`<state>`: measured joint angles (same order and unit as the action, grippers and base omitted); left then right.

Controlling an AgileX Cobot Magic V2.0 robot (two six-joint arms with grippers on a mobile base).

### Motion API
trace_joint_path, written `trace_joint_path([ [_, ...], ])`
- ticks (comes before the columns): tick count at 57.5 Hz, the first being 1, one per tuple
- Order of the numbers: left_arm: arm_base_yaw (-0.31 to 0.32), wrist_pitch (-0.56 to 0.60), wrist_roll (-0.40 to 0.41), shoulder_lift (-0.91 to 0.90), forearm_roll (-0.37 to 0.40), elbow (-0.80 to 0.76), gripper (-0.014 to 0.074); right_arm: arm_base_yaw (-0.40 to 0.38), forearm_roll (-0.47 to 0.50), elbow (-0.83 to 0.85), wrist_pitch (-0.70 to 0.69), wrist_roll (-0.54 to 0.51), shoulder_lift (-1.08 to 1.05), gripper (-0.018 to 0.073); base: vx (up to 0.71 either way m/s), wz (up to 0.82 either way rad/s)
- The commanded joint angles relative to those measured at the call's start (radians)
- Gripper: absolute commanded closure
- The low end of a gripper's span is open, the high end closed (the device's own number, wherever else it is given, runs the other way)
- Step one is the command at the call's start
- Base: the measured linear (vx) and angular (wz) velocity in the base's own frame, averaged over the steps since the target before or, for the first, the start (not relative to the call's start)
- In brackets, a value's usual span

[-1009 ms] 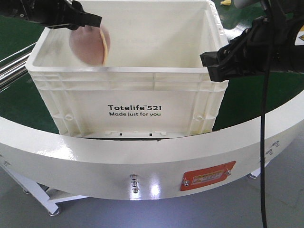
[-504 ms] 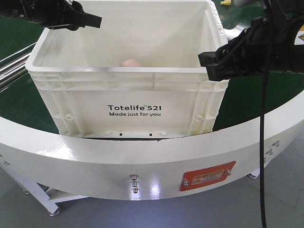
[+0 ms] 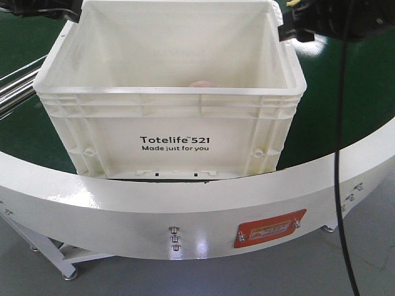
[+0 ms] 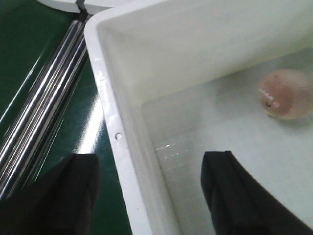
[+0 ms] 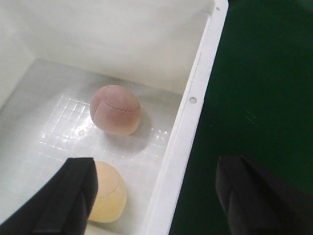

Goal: Place moving items into box and shelve
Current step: 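Move both grippers to the tote's side rims and grip them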

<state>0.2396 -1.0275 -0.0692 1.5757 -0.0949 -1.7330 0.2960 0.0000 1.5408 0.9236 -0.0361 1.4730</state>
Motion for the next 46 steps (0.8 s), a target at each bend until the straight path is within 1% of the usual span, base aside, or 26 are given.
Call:
trace_joint_path([
  [1,0.014,0.030,0.081,-0.036,-0.071,-0.035,0.0043,-0.005,-0.005,0.124,0.033,0.023,0.036,-0.0009,0.00,0.00],
  [10,0.002,0.021,0.160,-0.019,-0.087,-0.035,0.0043,-0.005,0.000,0.253,0.135,0.047,0.152,-0.0008,0.00,0.00],
  [19,0.000,-0.017,0.162,0.006,-0.089,-0.035,0.0043,-0.005,-0.049,0.311,0.184,0.081,0.227,-0.0008,0.00,0.00],
  [26,-0.034,-0.026,0.182,0.031,-0.082,-0.035,0.0043,-0.005,-0.105,0.321,0.204,0.123,0.254,-0.0008,0.00,0.00],
  [29,-0.046,-0.034,0.187,0.045,-0.082,-0.035,0.0043,-0.005,-0.107,0.321,0.204,0.128,0.259,-0.0008,0.00,0.00],
  [31,-0.055,-0.040,0.187,0.053,-0.074,-0.035,0.0043,-0.005,-0.104,0.321,0.199,0.128,0.259,-0.0008,0.00,0.00],
  [36,-0.068,-0.047,0.179,0.078,-0.022,-0.035,0.0043,0.003,-0.103,0.321,0.189,0.128,0.262,-0.0008,0.00,0.00],
  [40,-0.068,-0.052,0.179,0.098,-0.021,-0.035,0.0043,0.015,-0.118,0.321,0.190,0.136,0.270,-0.0008,0.00,0.00],
  [46,-0.068,-0.061,0.179,0.113,-0.021,-0.035,0.0043,0.047,-0.196,0.321,0.193,0.181,0.290,-0.0008,0.00,0.00],
])
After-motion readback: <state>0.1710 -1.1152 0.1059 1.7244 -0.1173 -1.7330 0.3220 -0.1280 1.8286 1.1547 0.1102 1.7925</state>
